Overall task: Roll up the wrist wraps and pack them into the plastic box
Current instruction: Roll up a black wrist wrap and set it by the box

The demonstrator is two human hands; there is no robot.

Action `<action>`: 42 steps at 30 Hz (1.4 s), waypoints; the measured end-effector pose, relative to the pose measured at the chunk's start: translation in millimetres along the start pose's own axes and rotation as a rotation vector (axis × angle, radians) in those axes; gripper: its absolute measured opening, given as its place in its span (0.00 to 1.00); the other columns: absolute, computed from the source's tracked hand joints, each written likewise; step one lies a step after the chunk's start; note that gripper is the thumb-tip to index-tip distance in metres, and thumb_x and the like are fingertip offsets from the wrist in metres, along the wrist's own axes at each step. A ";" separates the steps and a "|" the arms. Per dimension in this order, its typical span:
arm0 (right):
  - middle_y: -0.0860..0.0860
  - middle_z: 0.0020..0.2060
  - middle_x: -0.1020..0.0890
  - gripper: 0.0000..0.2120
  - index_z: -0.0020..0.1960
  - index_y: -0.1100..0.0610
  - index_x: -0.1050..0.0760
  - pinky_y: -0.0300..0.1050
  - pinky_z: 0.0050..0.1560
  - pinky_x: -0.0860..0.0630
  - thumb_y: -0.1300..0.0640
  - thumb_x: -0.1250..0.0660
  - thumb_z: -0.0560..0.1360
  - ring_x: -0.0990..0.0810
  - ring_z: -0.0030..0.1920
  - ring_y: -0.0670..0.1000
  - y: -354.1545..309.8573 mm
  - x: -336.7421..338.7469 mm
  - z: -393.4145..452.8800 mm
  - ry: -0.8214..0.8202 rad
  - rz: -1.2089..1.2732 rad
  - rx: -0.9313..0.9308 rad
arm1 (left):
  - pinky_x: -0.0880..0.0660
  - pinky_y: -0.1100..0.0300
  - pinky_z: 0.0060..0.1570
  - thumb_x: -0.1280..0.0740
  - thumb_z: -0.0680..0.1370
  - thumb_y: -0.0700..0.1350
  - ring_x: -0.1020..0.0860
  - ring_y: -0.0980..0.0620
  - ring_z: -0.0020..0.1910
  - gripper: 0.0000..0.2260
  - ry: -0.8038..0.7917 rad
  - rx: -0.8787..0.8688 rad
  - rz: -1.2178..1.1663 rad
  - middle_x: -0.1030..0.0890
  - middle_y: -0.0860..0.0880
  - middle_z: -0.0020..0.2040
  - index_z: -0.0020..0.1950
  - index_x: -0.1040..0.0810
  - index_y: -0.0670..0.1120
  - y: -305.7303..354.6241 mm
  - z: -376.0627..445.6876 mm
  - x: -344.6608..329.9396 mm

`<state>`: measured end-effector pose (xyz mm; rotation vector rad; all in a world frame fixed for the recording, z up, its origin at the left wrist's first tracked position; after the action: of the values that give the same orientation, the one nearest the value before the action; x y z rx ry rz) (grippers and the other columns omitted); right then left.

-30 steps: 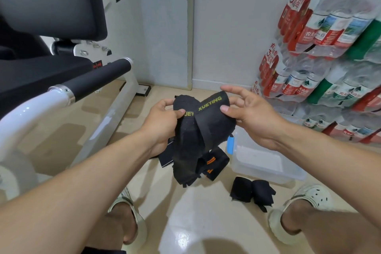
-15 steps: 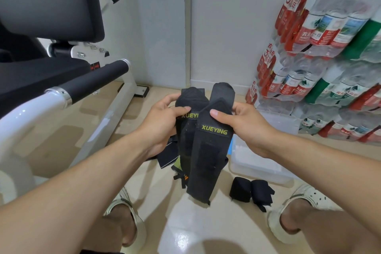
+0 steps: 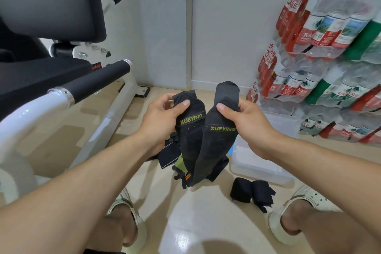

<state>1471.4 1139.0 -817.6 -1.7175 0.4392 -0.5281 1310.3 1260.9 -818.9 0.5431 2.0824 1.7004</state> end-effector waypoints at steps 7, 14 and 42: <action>0.40 0.67 0.22 0.26 0.73 0.36 0.29 0.51 0.67 0.23 0.57 0.30 0.80 0.22 0.65 0.44 -6.1 10.8 7.3 0.059 -0.328 0.244 | 0.22 0.63 0.34 0.29 0.78 0.39 0.15 0.52 0.39 0.05 -0.240 0.031 0.078 0.14 0.45 0.45 0.53 0.19 0.42 5.0 -10.6 -3.5; 0.32 0.57 0.19 0.12 0.63 0.41 0.18 0.36 0.64 0.27 0.45 0.32 0.80 0.23 0.56 0.30 -8.3 4.9 -1.7 -0.043 -0.331 0.198 | 0.23 0.62 0.34 0.27 0.77 0.38 0.16 0.49 0.39 0.05 -0.349 0.048 0.135 0.14 0.42 0.42 0.51 0.21 0.42 7.3 -12.8 -4.0; 0.44 0.47 0.13 0.11 0.53 0.46 0.15 0.55 0.58 0.18 0.46 0.23 0.72 0.14 0.50 0.46 -1.3 -4.5 -5.5 -0.142 -0.310 0.199 | 0.30 0.72 0.29 0.26 0.76 0.39 0.22 0.61 0.29 0.07 -0.312 -0.026 0.256 0.20 0.53 0.31 0.52 0.20 0.39 6.5 -16.9 -6.6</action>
<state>1464.6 1137.2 -815.8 -1.6252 0.0158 -0.6441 1307.2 1244.6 -809.0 1.0332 1.8273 1.6464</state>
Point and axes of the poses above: each hand's wrist, its own z-axis towards the middle knuckle, its own x-axis out of the back of the hand, y = z × x, the point moved 3 cm from there along z, towards the middle knuckle
